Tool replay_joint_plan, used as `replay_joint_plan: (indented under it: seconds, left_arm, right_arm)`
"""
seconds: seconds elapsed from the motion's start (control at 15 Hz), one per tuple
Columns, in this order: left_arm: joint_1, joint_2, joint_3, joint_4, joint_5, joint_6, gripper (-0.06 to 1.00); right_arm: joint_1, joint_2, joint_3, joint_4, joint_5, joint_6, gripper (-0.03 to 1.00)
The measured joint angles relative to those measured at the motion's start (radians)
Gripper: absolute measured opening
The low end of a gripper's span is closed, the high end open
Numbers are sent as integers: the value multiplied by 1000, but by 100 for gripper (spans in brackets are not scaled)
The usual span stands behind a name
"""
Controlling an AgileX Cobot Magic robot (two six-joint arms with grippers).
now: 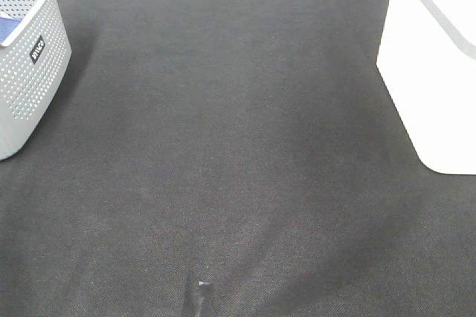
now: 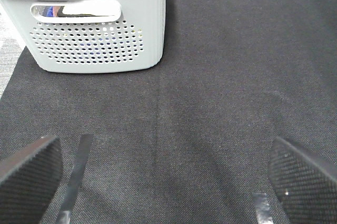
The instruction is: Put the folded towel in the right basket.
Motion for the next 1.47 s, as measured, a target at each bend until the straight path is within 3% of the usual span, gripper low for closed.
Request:
replay_joint_plan:
  seconds: [0.27, 0.6, 0.73, 1.0, 1.47]
  left_arm:
    - [0, 0, 0, 0, 0, 0, 99]
    - [0, 0, 0, 0, 0, 0, 99]
    - [0, 0, 0, 0, 0, 0, 99]
    - [0, 0, 0, 0, 0, 0, 99]
    - [0, 0, 0, 0, 0, 0, 99]
  right_arm:
    - [0, -404, 431, -5, -19, -14, 98]
    - [0, -796, 777, -63, -23, -19, 98]
    - [3, -897, 834, -64, -46, -19, 98]
    - [119, -992, 912, -62, -43, -17, 98]
    - [127, -1266, 1026, -43, -83, -6, 98]
